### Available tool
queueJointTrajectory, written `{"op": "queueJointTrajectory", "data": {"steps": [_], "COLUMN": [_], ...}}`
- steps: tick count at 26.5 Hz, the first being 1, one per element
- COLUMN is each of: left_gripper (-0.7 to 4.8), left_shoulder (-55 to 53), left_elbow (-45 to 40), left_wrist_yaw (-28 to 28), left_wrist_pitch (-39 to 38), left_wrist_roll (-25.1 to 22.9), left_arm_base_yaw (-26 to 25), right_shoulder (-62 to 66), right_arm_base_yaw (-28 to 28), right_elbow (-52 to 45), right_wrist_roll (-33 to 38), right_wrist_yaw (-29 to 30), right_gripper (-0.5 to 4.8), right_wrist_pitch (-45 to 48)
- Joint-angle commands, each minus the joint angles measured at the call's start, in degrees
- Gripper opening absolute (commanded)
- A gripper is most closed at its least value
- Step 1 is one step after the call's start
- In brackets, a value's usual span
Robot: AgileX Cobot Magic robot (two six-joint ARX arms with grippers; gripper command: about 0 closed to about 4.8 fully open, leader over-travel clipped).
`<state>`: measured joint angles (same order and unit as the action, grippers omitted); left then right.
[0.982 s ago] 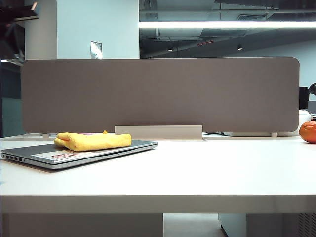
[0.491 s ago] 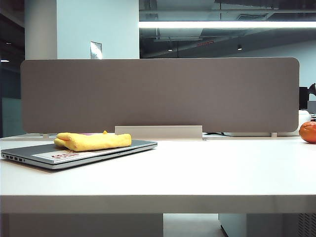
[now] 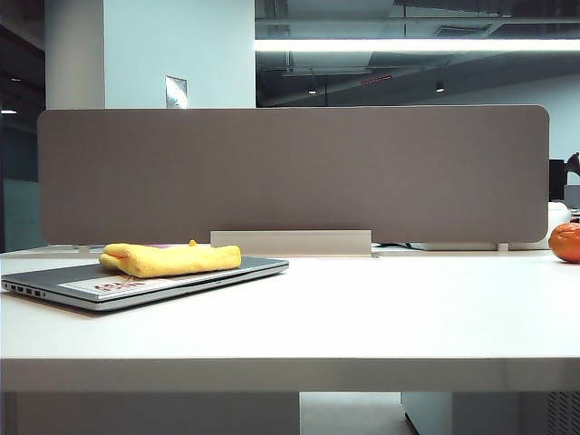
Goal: Pick up the yellow rag and put it over the laptop.
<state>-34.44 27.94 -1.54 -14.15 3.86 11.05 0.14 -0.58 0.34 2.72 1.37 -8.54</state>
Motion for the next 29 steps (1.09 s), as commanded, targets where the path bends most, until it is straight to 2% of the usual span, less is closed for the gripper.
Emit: {"op": "queueJointTrajectory", "data": {"steps": [1,3,4,7,10,11,15,18,23,29], "left_gripper": [-0.06,-0.06,-0.06,-0.06,-0.06,-0.06,-0.06,-0.06,-0.06,-0.06], "left_shoulder": [0.1,0.1,0.2,3.0,6.2,8.6,15.3,20.7,27.7,31.2], "left_elbow": [0.2,0.2,0.1,-2.2,-6.4,-9.8,-17.9,-23.2,-27.5,-27.5], "left_wrist_yaw": [-0.4,-0.3,1.2,3.9,4.5,4.5,4.5,4.3,3.7,0.8], "left_wrist_pitch": [0.5,0.5,0.6,2.7,7.5,11.8,20.5,24.7,24.1,19.8], "left_wrist_roll": [-0.4,-1.0,-3.4,-5.2,-5.2,-5.6,-5.5,-5.4,-4.4,-4.3], "left_arm_base_yaw": [0.0,0.0,0.0,-1.4,-2.4,-2.9,-4.2,-5.1,-6.4,-9.2], "right_shoulder": [-0.1,-0.1,-0.1,-0.1,-0.1,-0.1,-0.1,-0.1,-0.1,-0.1], "right_arm_base_yaw": [0.0,0.0,0.0,0.0,0.0,0.0,0.0,-0.1,-0.1,0.0], "right_elbow": [-0.2,-0.2,-0.2,-0.2,-0.2,-0.2,-0.2,-0.2,-0.2,-0.2], "right_wrist_roll": [0.1,0.1,0.1,0.1,0.1,0.1,0.1,0.1,0.1,0.1], "right_wrist_yaw": [-0.2,-0.2,-0.2,-0.2,-0.2,-0.1,-0.2,-0.2,-0.2,-0.2], "right_gripper": [-0.06,-0.06,-0.06,-0.06,-0.05,-0.05,-0.06,-0.06,-0.06,-0.06], "right_wrist_pitch": [0.6,0.6,0.6,0.6,0.7,0.6,0.6,0.6,0.6,0.6]}}
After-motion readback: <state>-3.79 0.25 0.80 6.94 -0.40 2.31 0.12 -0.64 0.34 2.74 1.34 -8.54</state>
